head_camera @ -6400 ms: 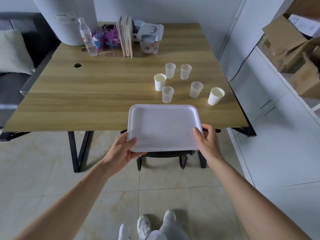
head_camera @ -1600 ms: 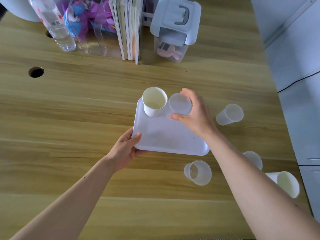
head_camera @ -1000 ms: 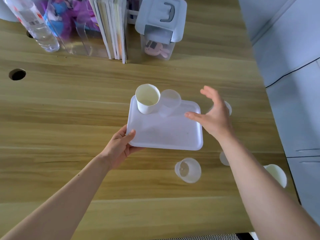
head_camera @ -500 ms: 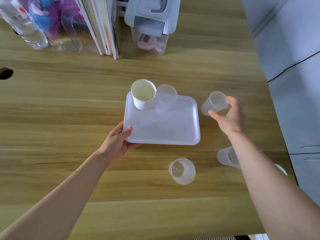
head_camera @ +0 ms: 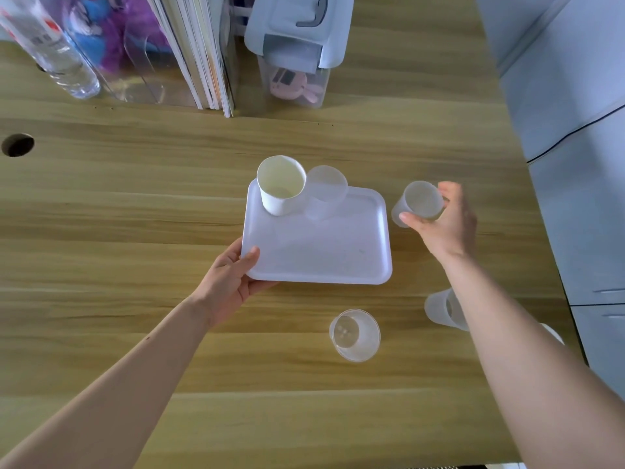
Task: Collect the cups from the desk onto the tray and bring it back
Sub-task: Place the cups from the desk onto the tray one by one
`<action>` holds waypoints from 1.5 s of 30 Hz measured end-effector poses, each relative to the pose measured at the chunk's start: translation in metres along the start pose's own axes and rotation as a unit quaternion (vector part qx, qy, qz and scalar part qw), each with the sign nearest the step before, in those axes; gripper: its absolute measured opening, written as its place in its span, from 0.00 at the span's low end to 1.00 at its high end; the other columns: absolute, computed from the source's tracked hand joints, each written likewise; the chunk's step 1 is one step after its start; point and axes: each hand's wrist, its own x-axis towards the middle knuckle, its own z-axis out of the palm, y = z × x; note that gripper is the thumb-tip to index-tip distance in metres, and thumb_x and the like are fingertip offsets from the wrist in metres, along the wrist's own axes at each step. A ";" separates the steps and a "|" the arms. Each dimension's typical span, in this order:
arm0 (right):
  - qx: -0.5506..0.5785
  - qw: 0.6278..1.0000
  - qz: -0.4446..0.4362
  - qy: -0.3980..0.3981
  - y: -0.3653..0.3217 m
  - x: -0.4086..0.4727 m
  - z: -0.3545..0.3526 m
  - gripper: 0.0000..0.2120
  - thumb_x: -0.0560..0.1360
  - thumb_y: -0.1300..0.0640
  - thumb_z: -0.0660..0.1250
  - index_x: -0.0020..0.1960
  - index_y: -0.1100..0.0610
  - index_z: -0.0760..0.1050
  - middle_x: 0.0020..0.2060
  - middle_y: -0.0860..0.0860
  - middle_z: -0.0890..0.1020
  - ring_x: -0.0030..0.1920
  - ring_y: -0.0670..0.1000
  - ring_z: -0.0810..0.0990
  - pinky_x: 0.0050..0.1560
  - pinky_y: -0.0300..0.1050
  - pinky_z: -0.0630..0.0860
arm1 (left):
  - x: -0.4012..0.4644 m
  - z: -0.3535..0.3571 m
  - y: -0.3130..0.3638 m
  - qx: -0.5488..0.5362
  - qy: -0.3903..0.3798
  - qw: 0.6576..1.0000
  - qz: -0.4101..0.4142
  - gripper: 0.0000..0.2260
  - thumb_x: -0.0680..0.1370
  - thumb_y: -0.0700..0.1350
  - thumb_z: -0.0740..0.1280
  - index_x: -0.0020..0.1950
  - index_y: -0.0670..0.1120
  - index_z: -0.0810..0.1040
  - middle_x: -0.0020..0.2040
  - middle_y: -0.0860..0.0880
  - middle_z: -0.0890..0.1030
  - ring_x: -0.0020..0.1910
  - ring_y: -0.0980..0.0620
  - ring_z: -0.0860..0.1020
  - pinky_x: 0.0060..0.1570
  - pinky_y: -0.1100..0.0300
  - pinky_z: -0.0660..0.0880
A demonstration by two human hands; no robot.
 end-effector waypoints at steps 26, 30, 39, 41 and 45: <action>0.035 0.991 -0.095 -0.085 -0.050 -0.022 -0.024 0.44 0.66 0.53 0.79 0.73 0.54 0.57 0.66 0.51 0.75 0.65 0.50 0.73 0.59 0.40 0.65 | -0.004 0.023 0.001 0.006 -0.043 0.999 0.001 0.14 0.83 0.43 0.59 0.68 0.47 0.74 0.61 0.45 0.82 0.59 0.46 0.81 0.54 0.51 0.80; 0.039 0.991 -0.089 -0.091 -0.049 -0.026 -0.023 0.44 0.66 0.54 0.79 0.74 0.54 0.57 0.67 0.52 0.74 0.66 0.50 0.71 0.58 0.39 0.64 | -0.007 0.024 0.001 0.010 -0.047 0.999 0.003 0.13 0.83 0.43 0.59 0.67 0.47 0.74 0.60 0.46 0.82 0.59 0.46 0.81 0.54 0.51 0.80; 0.045 0.991 -0.083 -0.095 -0.048 -0.032 -0.026 0.45 0.66 0.54 0.79 0.74 0.53 0.57 0.71 0.52 0.70 0.70 0.50 0.68 0.62 0.40 0.64 | -0.012 0.024 0.001 0.002 -0.053 0.999 0.006 0.13 0.83 0.43 0.59 0.67 0.47 0.74 0.59 0.46 0.83 0.57 0.47 0.82 0.51 0.53 0.81; 0.048 0.991 -0.081 -0.095 -0.047 -0.035 -0.028 0.45 0.66 0.54 0.79 0.75 0.54 0.57 0.73 0.51 0.67 0.72 0.50 0.67 0.64 0.40 0.64 | -0.013 0.024 0.001 0.001 -0.055 0.998 0.009 0.13 0.83 0.42 0.59 0.66 0.48 0.75 0.58 0.47 0.84 0.57 0.47 0.82 0.50 0.54 0.81; 0.044 0.992 -0.085 -0.080 -0.045 -0.044 -0.035 0.44 0.66 0.52 0.79 0.74 0.52 0.58 0.73 0.49 0.65 0.72 0.49 0.65 0.66 0.42 0.63 | -0.015 0.022 0.003 -0.001 -0.055 0.998 0.012 0.13 0.83 0.43 0.59 0.67 0.47 0.74 0.59 0.46 0.83 0.57 0.47 0.82 0.50 0.54 0.81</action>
